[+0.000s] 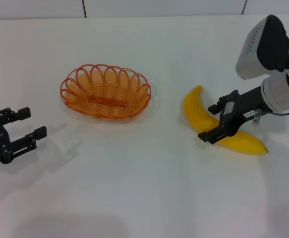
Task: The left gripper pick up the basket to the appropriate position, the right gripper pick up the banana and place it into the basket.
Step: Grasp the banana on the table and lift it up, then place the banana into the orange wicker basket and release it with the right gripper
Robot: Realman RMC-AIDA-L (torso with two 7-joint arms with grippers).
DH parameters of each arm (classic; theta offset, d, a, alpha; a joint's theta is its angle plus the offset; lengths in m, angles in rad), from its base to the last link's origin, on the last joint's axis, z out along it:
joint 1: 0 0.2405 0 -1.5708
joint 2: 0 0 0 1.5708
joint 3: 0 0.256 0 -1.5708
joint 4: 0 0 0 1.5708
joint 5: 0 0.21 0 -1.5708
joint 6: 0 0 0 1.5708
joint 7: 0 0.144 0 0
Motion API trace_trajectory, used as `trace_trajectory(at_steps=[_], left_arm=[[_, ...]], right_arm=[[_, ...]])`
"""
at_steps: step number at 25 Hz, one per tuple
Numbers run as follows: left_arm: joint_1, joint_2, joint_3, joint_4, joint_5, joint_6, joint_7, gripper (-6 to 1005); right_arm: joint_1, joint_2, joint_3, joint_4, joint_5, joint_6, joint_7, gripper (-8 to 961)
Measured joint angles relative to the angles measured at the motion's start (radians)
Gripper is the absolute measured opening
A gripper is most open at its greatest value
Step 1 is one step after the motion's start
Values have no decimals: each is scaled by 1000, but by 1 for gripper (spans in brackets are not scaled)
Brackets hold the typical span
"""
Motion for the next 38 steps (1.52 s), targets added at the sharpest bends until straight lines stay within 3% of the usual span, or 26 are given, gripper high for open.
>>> trace_trajectory(at_steps=[8,13,19,25,38], left_arm=[[0,0,0,0,0,0,0,637],[0,1,0,0,-1,0,0,637],[0,1,0,0,0,0,0,636],[0,1,0,0,-3,0,0,636],[-12,-4,0,1,0,0,0,637]], right_arm=[[14,-4,11,10,-22,-2,15,726],[21,-6,61,6,-28,-16,9,489],[1,-2,122,-110,-18,-94,7,481],[6,1,88,-177,79,-103,-14,475],[197,5,-231,-115,217,137,53,478]])
